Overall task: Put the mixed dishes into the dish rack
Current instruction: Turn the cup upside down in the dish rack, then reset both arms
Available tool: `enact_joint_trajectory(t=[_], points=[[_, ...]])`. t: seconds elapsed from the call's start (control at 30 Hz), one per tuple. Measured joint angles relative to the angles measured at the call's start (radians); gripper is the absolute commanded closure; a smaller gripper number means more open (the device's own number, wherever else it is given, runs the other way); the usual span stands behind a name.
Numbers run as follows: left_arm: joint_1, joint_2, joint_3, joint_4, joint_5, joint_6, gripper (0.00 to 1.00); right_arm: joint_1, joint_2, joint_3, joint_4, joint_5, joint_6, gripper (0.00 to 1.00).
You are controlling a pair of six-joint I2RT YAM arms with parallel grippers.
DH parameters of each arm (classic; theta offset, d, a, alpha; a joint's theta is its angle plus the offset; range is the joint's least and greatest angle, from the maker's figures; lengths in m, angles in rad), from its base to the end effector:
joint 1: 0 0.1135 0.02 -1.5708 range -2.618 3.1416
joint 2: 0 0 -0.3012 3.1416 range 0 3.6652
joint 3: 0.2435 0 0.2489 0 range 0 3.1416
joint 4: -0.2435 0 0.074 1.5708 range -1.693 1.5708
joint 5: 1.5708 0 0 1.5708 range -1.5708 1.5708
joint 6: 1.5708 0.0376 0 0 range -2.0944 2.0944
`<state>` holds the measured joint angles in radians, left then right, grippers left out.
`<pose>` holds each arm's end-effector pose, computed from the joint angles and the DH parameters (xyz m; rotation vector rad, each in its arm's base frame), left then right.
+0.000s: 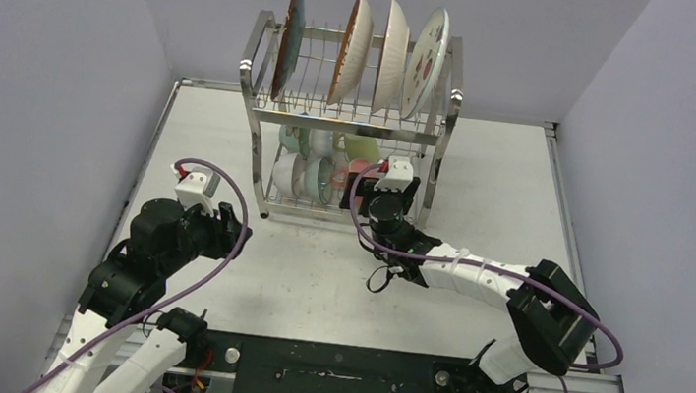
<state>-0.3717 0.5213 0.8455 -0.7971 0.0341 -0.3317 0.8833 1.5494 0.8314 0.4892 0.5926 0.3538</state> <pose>0.0629 -0.0259 0.3465 0.0632 2.0757 -0.4708 0.2304 0.2474 0.2771 -0.0478 1.7737 0.3649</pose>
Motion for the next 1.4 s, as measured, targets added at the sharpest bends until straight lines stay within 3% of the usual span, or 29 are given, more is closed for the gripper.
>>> enact_joint_trajectory(t=[0.23, 0.53, 0.63, 0.73, 0.93, 1.4], points=[[0.0, 0.003, 0.0, 0.0, -0.006, 0.0, 0.45, 0.013, -0.113, -0.035, -0.09, -0.033, 0.011, 0.0], [0.0, 0.004, 0.0, 0.0, -0.029, -0.001, 0.33, 0.014, -0.349, -0.055, -0.37, -0.063, 0.062, 0.0], [0.0, 0.006, 0.0, 0.0, -0.038, -0.002, 0.26, 0.015, -0.422, -0.055, -0.481, -0.061, 0.085, 0.0], [0.0, 0.01, 0.0, 0.0, -0.047, -0.001, 0.04, 0.015, -0.499, -0.055, -0.597, -0.055, 0.114, 0.0], [0.0, 0.013, 0.0, 0.0, -0.061, -0.005, 0.03, 0.015, -0.628, -0.055, -0.815, 0.003, 0.196, 0.0], [0.0, 0.056, -0.005, 0.032, -0.06, -0.008, 0.03, 0.015, -0.757, 0.001, -1.263, 0.116, 0.325, 0.0]])
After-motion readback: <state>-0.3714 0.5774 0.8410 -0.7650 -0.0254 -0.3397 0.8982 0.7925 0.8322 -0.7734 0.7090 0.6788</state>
